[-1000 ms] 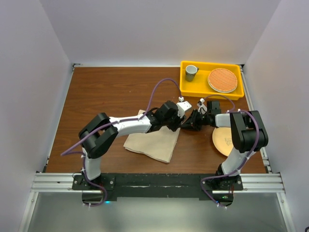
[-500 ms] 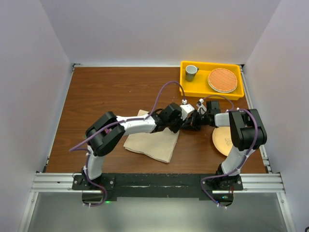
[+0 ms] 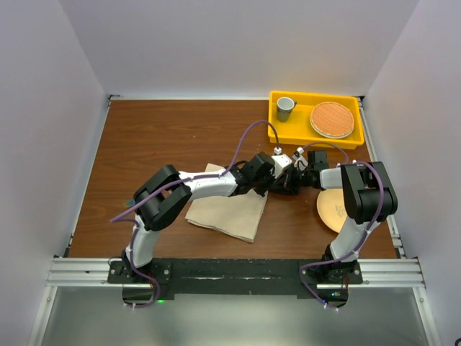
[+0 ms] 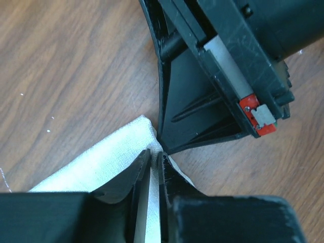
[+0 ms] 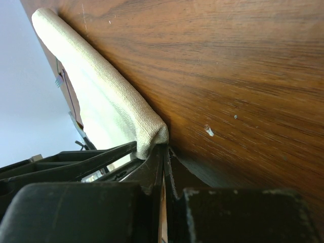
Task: Fold the napkin into a case and place the utensils inside
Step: Smooth out the square-folded napkin at the center of the board.
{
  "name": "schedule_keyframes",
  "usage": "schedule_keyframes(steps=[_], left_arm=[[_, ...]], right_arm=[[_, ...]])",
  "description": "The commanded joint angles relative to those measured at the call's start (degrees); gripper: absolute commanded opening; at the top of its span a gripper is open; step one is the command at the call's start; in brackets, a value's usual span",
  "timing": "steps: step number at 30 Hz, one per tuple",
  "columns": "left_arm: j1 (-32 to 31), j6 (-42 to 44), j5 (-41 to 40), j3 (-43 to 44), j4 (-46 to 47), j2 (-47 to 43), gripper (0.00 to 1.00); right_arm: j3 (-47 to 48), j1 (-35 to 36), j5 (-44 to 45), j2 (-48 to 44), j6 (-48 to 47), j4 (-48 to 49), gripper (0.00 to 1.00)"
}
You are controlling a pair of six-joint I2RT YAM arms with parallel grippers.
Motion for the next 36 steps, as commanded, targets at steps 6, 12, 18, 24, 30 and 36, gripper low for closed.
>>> schedule_keyframes(steps=[6,12,18,24,30,36], left_arm=[[-0.2,1.0,-0.9,3.0,0.8,0.5,0.13],[-0.2,1.0,0.2,2.3,-0.6,0.4,0.20],[0.5,-0.4,1.5,1.1,-0.2,-4.4,0.59],[5.9,-4.5,12.2,-2.6,2.1,-15.6,0.76],[19.1,-8.5,29.7,-12.1,3.0,-26.6,0.82],[32.2,-9.2,34.2,-21.1,0.3,-34.2,0.78]], right_arm=[[-0.7,0.4,6.3,2.2,-1.9,-2.2,0.00],[-0.1,0.4,6.4,2.4,-2.3,-2.6,0.00],[1.5,0.3,6.7,2.4,-3.5,-4.3,0.00],[7.7,0.3,8.2,4.3,-10.4,-10.7,0.00],[16.7,0.3,7.7,4.3,-19.9,-23.7,0.09],[21.4,0.3,9.8,-1.9,-29.4,-37.3,0.36]])
